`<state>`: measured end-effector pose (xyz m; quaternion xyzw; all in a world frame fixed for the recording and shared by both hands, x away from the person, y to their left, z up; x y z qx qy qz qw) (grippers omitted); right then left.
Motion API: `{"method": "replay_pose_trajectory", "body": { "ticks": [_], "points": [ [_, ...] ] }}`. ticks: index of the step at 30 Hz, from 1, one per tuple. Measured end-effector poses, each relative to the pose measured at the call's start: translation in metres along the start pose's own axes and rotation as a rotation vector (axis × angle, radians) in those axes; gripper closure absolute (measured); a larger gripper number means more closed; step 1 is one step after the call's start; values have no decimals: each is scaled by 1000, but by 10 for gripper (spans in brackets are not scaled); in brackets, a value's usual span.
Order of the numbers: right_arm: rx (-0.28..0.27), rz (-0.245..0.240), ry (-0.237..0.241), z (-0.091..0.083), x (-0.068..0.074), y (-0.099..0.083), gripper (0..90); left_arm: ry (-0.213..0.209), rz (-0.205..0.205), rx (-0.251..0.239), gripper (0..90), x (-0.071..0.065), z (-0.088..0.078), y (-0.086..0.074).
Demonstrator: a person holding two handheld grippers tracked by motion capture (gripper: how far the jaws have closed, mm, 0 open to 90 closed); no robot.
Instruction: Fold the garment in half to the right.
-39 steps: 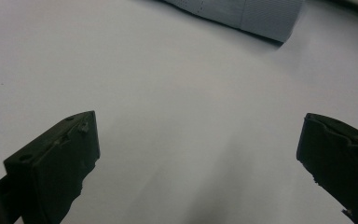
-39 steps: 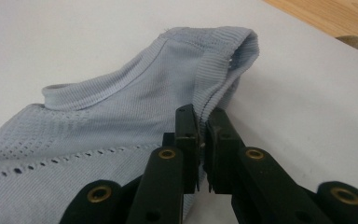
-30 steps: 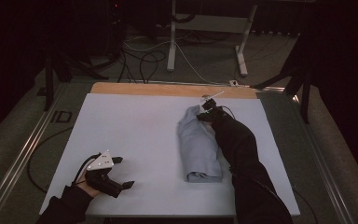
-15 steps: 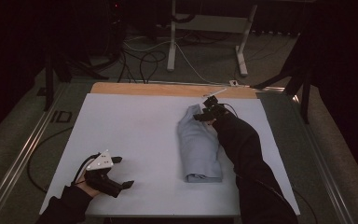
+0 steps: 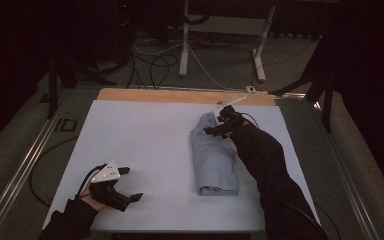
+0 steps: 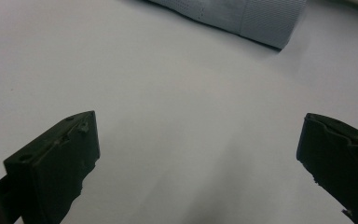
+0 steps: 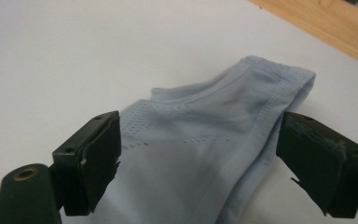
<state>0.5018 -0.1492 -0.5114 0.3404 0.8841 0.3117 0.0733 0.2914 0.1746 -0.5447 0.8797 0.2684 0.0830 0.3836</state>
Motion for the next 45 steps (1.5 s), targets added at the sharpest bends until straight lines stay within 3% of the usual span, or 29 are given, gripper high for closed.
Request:
{"method": "replay_pose_trajectory", "body": {
  "ticks": [11, 14, 18, 21, 28, 33, 37, 41, 45],
  "points": [
    [-48, -54, 29, -22, 29, -6, 139, 4, 7, 3, 5, 0, -1, 0],
    [-64, -89, 36, -31, 44, -12, 136, 4, 10, 5, 5, 0, -1, 0],
    [-90, -106, 86, -40, 61, -21, 137, 6, 14, 6, 5, -1, -1, 0],
    [-115, -134, 79, -47, 71, -30, 178, 8, 12, 6, 5, 0, -1, 0],
    [-128, -176, 115, -59, 94, -48, 491, 7, 13, 9, 5, 0, 0, 0],
    [-98, -230, 132, -58, 111, -60, 678, 6, 11, 7, 5, 0, 0, 0],
    [-69, -273, 127, -53, 120, -70, 886, 5, 11, 8, 5, 0, 0, -1],
    [3, -326, 144, -38, 123, -86, 900, 5, 12, 11, 5, 0, 0, -1],
    [58, -322, 166, -23, 122, -102, 900, 4, 15, 11, 5, 0, 0, 0]
  ]
}}
Point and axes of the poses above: each handheld gripper's, and its own axes: z roughly forward along the jaws, y roughly out of its top, x roughly to its left, the point moved 6 cm from there along z, roughly forward along the jaws, and after that the axes turned 9 degrees about x, right-handed, at the moved point
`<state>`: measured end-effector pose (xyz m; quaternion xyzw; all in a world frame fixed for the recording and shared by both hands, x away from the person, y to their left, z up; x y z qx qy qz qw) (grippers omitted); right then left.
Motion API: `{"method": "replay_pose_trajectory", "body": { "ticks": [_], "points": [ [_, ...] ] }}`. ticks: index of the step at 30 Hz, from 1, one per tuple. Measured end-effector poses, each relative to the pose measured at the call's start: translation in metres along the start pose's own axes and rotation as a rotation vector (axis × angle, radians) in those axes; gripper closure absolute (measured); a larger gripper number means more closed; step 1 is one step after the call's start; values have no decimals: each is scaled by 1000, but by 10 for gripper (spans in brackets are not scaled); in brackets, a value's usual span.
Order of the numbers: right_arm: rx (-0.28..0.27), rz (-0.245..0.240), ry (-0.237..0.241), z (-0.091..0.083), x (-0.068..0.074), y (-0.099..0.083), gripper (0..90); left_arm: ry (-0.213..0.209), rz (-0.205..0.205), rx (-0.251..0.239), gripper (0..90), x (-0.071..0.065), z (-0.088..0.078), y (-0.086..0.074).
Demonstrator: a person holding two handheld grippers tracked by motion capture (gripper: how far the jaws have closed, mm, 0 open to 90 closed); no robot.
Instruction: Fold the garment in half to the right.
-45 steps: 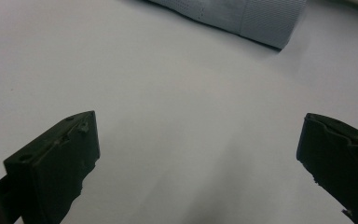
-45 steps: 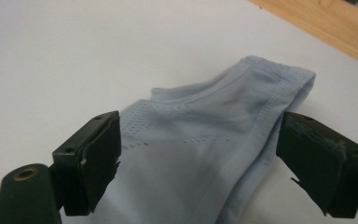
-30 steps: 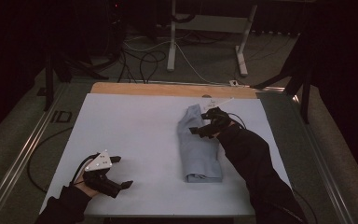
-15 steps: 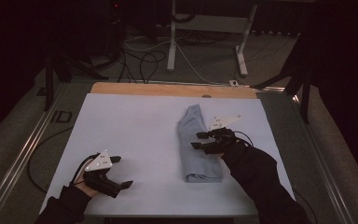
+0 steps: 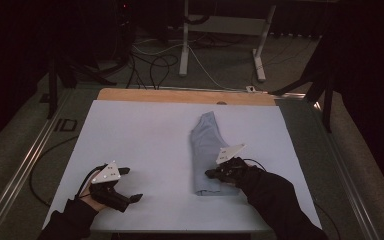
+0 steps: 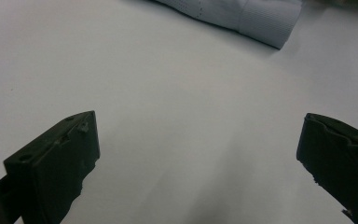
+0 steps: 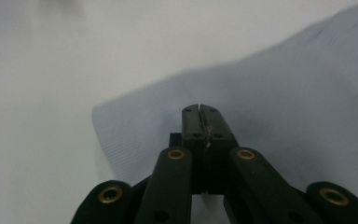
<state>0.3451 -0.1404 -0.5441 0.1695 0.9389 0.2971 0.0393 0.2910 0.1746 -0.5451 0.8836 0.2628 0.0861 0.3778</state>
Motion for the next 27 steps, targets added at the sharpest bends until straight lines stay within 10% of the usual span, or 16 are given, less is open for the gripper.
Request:
{"method": "replay_pose_trajectory", "body": {
  "ticks": [27],
  "points": [
    [59, -13, 55, 0, 17, -44, 900, -3, 8, -5, 5, -1, -2, 0]
  ]
}}
Point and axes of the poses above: each handheld gripper's, and its own axes: z roughly forward along the jaws, y roughly out of its top, x roughly to its left, the point moved 6 cm from there along z, roughly forward along the jaws, and after that the axes turned 9 degrees about x, right-handed, at the moved point
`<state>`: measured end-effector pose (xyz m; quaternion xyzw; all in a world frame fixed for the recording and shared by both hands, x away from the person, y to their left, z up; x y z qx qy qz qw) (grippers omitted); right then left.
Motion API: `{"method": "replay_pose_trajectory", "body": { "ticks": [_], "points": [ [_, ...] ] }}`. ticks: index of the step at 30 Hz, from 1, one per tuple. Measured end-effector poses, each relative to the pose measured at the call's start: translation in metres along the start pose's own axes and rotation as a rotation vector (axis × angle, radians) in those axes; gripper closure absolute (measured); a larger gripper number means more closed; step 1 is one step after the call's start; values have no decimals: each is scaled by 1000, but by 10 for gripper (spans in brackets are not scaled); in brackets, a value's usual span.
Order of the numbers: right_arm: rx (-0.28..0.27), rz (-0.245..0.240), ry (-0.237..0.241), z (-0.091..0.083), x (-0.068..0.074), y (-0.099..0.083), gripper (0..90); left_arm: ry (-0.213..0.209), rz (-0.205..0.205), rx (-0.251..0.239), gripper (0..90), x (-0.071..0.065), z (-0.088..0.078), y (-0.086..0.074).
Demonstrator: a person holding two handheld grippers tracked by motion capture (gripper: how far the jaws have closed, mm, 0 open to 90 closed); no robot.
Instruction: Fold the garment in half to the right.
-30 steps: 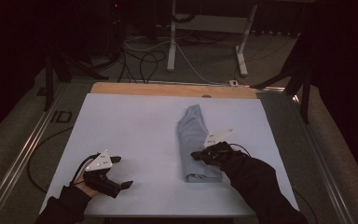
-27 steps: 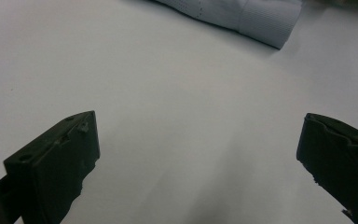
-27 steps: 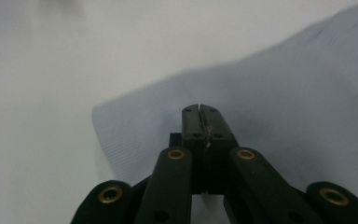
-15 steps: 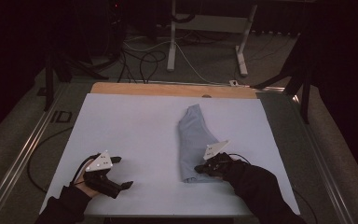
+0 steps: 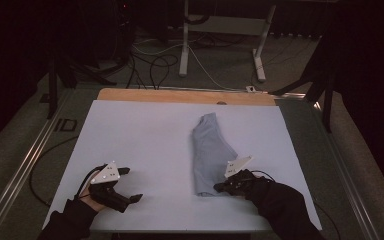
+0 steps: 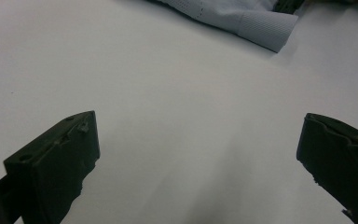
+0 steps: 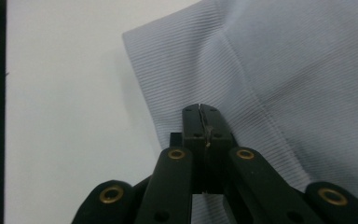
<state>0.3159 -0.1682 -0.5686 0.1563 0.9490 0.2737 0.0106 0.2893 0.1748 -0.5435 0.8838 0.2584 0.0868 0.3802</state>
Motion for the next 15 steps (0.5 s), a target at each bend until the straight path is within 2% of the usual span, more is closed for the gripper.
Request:
{"method": "replay_pose_trajectory", "body": {
  "ticks": [2, 3, 6, 10, 13, 15],
  "points": [
    [-1, -11, 6, -1, 1, -2, 900, -1, -4, 0, 5, 1, 0, 0],
    [-8, 11, 9, -1, 2, -2, 900, -1, -3, 0, 5, 0, 0, 0],
    [-11, -5, 8, -1, 3, -3, 900, -2, 0, 1, 5, 0, 0, 0],
    [-18, 13, 16, 0, 3, -3, 900, -2, -1, 1, 5, 0, 0, 0],
    [-18, 8, 12, -1, 3, -3, 900, -4, -2, 0, 5, 0, 1, 0],
    [-24, 25, 14, -1, 2, -1, 900, -3, 4, 0, 5, -1, 0, 1]
  ]
}}
Point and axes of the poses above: each handheld gripper's, and its own axes: z roughly forward along the jaws, y roughly out of its top, x roughly to its left, the point moved 6 cm from there along z, roughly forward along the jaws, and after that the axes turned 9 degrees about x, right-handed, at the moved point
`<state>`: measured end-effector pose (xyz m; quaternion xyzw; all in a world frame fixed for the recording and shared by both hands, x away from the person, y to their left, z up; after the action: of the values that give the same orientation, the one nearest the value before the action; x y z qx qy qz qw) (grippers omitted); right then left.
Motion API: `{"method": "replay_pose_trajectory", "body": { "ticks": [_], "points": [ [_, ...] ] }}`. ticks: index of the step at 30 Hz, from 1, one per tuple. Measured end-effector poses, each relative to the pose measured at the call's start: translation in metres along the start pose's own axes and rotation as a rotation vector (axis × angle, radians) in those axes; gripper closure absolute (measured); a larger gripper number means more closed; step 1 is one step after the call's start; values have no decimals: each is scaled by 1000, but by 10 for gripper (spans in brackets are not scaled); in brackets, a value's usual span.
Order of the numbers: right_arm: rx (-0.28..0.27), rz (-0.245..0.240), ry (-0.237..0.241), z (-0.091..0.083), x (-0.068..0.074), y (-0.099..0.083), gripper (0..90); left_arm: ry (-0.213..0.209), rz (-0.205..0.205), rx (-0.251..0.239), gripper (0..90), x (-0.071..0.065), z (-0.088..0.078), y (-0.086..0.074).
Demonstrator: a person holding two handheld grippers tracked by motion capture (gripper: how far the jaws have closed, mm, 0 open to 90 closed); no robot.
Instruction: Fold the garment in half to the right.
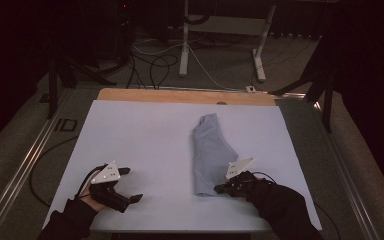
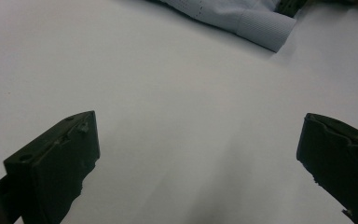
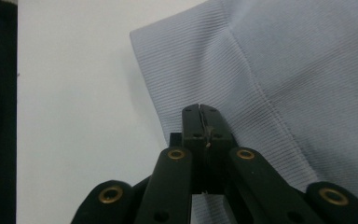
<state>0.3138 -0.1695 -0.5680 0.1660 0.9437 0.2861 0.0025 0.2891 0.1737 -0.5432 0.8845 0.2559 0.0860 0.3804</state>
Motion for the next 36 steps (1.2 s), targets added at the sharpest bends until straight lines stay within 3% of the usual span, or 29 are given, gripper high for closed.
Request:
{"method": "replay_pose_trajectory", "body": {
  "ticks": [9, 15, 25, 26, 29, 36],
  "points": [
    [-66, -4, -13, -12, 1, 17, 860, -1, -2, -4, 5, 1, -1, 0],
    [-129, 15, -24, -25, -7, 31, 700, 0, -2, -5, 5, 1, -1, 0],
    [-188, 66, -31, -31, -19, 40, 219, 2, -3, -3, 5, 2, -2, 0],
    [-192, 64, -3, -32, -19, 41, 160, 2, -2, -4, 5, 1, -2, 0],
    [-196, 80, 10, -33, -20, 42, 103, 2, 2, -4, 5, 1, -3, 0],
    [-236, 95, -71, -38, -29, 43, 87, 3, -2, -3, 5, 1, -4, -1]
  ]
}}
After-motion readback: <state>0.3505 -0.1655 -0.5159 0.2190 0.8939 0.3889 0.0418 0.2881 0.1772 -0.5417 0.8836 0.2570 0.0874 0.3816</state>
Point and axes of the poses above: each handheld gripper's, and its own axes: z roughly forward along the jaws, y roughly out of its top, x roughly to its left, the point moved 6 cm from there along z, roughly forward along the jaws, and after that the axes turned 9 degrees about x, right-handed, at the moved point
